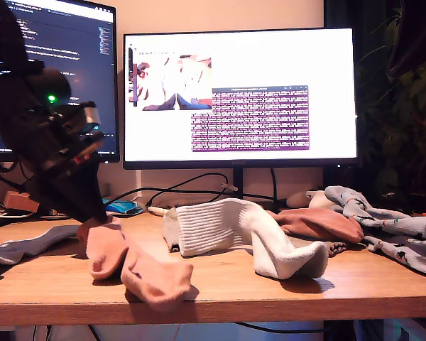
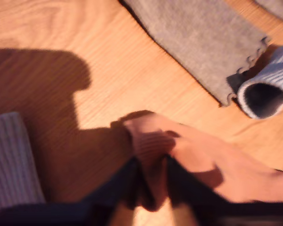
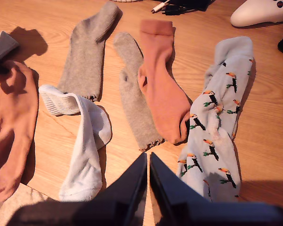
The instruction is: Pair up the socks based on colour and pattern, by placing them on top of one another
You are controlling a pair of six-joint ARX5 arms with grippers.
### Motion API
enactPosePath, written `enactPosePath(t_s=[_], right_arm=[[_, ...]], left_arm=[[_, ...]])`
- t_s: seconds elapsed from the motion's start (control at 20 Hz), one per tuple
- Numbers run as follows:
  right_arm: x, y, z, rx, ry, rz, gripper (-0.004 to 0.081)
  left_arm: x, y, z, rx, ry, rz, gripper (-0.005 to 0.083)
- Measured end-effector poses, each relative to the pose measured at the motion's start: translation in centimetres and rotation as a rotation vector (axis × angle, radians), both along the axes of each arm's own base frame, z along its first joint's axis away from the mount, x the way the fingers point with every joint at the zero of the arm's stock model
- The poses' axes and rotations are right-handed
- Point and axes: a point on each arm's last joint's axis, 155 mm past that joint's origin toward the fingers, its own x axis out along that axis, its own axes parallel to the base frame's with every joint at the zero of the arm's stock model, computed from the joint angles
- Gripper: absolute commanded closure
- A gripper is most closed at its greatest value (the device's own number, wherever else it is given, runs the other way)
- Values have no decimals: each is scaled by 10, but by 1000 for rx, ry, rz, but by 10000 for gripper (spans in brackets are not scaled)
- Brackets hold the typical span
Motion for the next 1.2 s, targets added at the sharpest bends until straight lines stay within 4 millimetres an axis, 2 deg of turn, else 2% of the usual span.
enactPosePath(t_s=[0.2,0.35,0.55,0.6,0.65,0.75,0.85,1.2], right_arm=[[0,0,0,2,1,2,780],[0,1,0,3,2,3,780],[0,1,0,3,2,3,780],[0,1,0,3,2,3,780],[0,1,0,3,2,3,780],[-1,2,0,8,3,9,780],[-2,5,0,20,7,22,780],[-6,11,-1,-4,1,76,780]], left_arm=[[27,5,4,108,-160,-26,795],[54,7,18,184,-354,-125,795],[79,2,39,209,-524,-177,794],[82,1,41,208,-545,-178,789],[85,0,42,215,-565,-190,745],[87,0,34,220,-562,-199,591],[86,0,21,228,-538,-212,497],[90,-1,23,231,-561,-218,481]])
